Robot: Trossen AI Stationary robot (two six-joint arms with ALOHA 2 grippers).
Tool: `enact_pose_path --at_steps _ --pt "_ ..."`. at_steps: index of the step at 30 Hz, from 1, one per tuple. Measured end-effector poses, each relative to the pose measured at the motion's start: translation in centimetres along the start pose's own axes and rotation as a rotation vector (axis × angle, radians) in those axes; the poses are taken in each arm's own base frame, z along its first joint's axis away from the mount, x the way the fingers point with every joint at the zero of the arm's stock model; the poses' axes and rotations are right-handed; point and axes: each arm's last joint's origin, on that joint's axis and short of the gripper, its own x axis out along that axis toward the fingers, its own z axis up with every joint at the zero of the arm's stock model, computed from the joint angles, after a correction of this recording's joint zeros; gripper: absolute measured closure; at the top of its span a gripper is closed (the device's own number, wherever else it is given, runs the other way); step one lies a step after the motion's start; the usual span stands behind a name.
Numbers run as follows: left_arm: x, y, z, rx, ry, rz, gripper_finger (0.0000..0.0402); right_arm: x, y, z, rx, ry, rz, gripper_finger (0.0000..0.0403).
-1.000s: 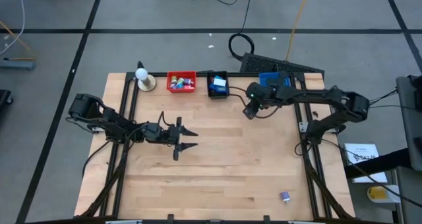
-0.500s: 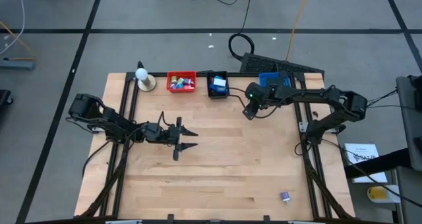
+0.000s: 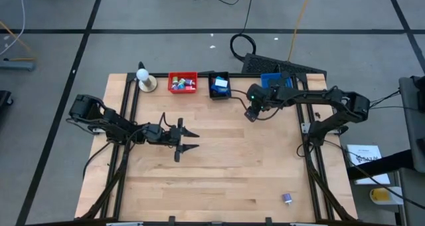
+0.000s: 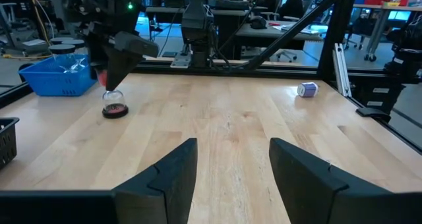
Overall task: Pick & Place Office items
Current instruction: Put the pink hourglass into the blue bin
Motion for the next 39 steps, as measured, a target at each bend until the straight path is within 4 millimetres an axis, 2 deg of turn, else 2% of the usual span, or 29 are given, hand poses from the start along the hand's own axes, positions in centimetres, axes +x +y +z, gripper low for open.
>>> enact_pose_path --at_steps 3,8,17,23,27,32,35,39 --pt "0.0 0.0 0.0 0.000 0.000 0.000 0.0206 0.0 0.0 -0.1 -0.002 0.010 -0.003 0.0149" --pt "0.0 0.0 0.0 -0.001 0.000 0.000 0.0206 0.0 0.0 -0.1 -0.002 0.010 -0.002 0.0212" --pt "0.0 0.0 0.0 -0.001 0.004 0.000 0.0206 -0.4 -0.1 0.0 0.016 -0.002 0.005 0.0213" --pt "0.0 0.0 -0.1 -0.002 0.006 0.000 0.0206 -4.0 -0.9 2.7 0.068 -0.081 0.006 0.0213" --pt "0.0 0.0 -0.1 -0.002 0.007 0.000 0.0206 -6.6 -3.1 5.4 0.099 -0.139 -0.069 0.0213" --pt "0.0 0.0 -0.1 -0.001 0.008 0.000 0.0206 -8.3 -7.7 7.5 0.173 -0.201 -0.153 0.0213" --pt "0.0 0.0 -0.1 0.008 0.008 0.000 0.0206 -8.0 -10.6 7.6 0.212 -0.211 -0.161 0.0213" --pt "0.0 0.0 -0.1 0.011 0.008 0.000 0.0206 -5.9 -13.3 7.3 0.242 -0.149 -0.164 0.0213"
